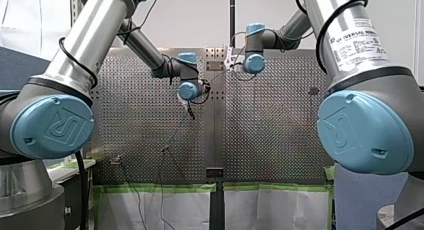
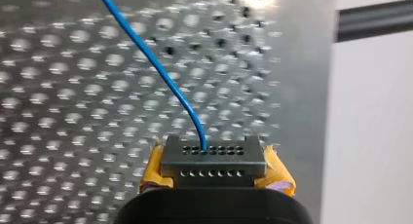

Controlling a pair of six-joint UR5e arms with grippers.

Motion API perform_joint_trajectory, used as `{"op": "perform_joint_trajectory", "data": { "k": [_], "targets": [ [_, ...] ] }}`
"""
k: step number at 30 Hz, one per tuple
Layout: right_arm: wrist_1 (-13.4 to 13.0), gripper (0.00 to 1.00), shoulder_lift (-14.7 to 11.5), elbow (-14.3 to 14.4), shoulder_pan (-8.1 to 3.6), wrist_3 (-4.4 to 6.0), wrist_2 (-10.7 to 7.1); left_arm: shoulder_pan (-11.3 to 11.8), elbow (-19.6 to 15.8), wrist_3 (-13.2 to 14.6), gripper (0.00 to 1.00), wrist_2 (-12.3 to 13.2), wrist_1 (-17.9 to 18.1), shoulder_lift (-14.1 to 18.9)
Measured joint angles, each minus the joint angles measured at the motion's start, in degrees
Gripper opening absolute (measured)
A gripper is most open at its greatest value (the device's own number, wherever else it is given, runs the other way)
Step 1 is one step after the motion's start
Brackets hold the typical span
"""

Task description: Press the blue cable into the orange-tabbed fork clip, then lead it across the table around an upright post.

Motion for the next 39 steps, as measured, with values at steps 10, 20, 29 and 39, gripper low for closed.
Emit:
{"op": "perform_joint_trajectory", "data": {
  "k": [10, 20, 29, 39],
  "targets": [
    [1.38, 0.00, -1.73, -1.14, -1.40, 0.77, 0.00, -0.16, 4.13, -1.96, 0.00, 1.36, -1.97, 0.04],
    [1.75, 0.00, -2.72, -1.21, -3.76, 1.67, 0.00, -0.79, 9.06, -4.05, 0.00, 2.57, -5.03, 0.00],
    [1.86, 0.00, -3.45, -1.23, -6.05, 2.44, -0.07, -1.46, 13.34, -7.40, 0.00, 3.61, -5.83, -0.06],
    [2.94, 0.00, -3.63, -1.19, -8.71, 2.57, -0.09, -1.41, 15.17, -13.24, 0.00, 6.51, -5.60, -0.93]
  ]
}}
